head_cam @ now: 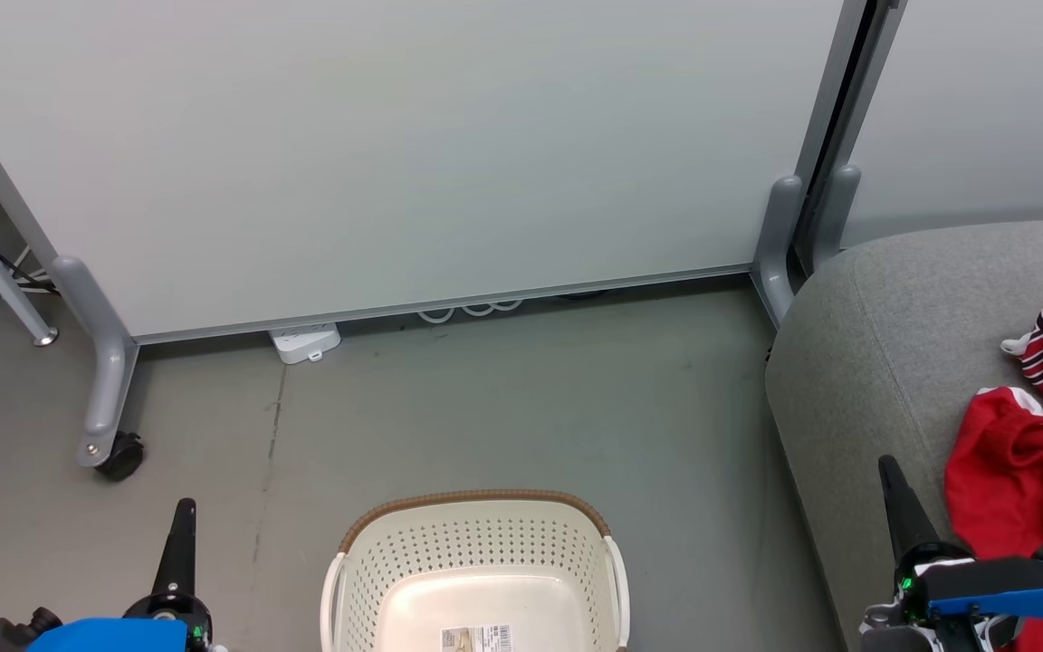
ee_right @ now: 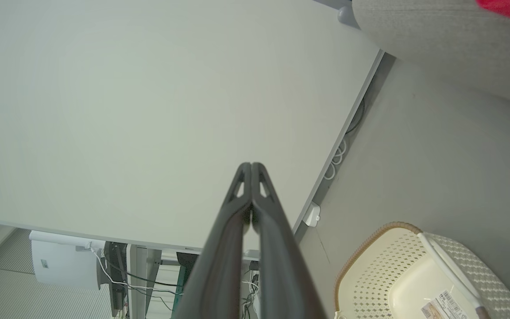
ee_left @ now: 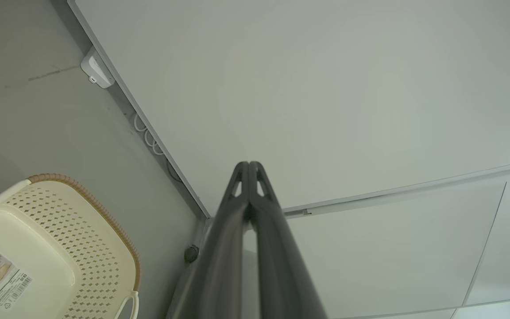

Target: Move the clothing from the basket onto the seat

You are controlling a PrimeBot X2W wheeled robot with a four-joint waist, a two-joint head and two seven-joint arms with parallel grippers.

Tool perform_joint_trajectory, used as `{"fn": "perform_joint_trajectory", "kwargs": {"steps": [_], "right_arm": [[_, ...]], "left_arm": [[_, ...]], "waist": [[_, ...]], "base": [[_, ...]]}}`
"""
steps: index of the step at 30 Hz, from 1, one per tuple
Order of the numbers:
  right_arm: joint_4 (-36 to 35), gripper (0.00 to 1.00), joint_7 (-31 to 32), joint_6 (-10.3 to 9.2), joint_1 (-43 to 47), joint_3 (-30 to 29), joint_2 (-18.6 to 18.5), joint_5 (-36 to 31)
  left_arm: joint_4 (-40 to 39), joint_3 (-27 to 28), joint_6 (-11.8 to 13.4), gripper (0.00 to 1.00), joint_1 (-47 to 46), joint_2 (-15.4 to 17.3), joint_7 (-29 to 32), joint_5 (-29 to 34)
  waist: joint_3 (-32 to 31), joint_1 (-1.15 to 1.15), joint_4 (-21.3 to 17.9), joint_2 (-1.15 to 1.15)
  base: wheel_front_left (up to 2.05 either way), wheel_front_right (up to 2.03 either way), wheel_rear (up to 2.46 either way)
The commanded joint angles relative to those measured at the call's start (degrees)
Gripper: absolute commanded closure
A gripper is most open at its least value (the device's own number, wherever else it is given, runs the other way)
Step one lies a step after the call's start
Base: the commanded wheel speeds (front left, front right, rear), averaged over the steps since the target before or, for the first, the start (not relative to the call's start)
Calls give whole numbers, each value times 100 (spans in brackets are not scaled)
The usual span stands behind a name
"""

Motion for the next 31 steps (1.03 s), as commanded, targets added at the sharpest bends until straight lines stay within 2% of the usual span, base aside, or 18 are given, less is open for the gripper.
{"fn": "perform_joint_trajectory", "kwargs": {"steps": [1,31], "right_arm": [[-56,100,15,-2,-118,-18,7,127],[-91,100,172,-3,-225,-107,12,1582]], "left_arm": [[-65,54,-11,100,-119,25,28,-89],[-220,229,-15,100,-227,-18,378,-1243]], "waist": [[1,0,-1,0],[34,-1,-41,0]], "base": [[0,0,0],[0,0,0]]}}
